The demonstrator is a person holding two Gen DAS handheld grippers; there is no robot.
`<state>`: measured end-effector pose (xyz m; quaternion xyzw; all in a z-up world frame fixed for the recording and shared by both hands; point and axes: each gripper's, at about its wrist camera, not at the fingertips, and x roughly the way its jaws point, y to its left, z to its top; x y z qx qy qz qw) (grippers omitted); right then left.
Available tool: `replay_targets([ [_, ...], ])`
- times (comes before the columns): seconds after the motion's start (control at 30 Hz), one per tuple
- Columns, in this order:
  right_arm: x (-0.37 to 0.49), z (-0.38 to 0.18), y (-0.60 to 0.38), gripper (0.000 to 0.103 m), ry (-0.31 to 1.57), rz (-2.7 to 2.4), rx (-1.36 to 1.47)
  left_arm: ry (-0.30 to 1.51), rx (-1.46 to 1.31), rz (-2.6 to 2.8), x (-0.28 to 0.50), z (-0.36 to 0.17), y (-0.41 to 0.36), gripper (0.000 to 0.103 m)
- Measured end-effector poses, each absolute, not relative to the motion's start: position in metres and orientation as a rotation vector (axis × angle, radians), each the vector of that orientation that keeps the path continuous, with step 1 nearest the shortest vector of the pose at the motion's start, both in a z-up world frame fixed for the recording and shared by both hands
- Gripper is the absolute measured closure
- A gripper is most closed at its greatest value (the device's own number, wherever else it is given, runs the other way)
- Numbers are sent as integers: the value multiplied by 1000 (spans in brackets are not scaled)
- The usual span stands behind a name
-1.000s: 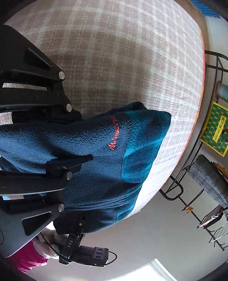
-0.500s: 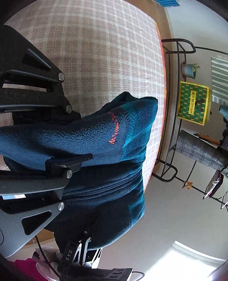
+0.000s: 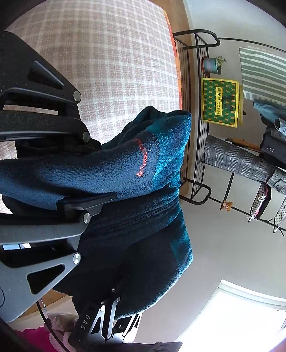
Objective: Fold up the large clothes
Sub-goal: 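Lift the folded shirt bundle with both tools and carry it across the mat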
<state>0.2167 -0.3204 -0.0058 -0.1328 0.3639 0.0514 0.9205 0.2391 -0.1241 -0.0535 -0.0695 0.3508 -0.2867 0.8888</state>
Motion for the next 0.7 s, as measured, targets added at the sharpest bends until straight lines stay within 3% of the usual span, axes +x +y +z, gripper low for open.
replay_targets([
  [0.7, 323, -35, -508, 70, 791, -75, -218, 764, -49, -764, 384, -77, -354, 78],
])
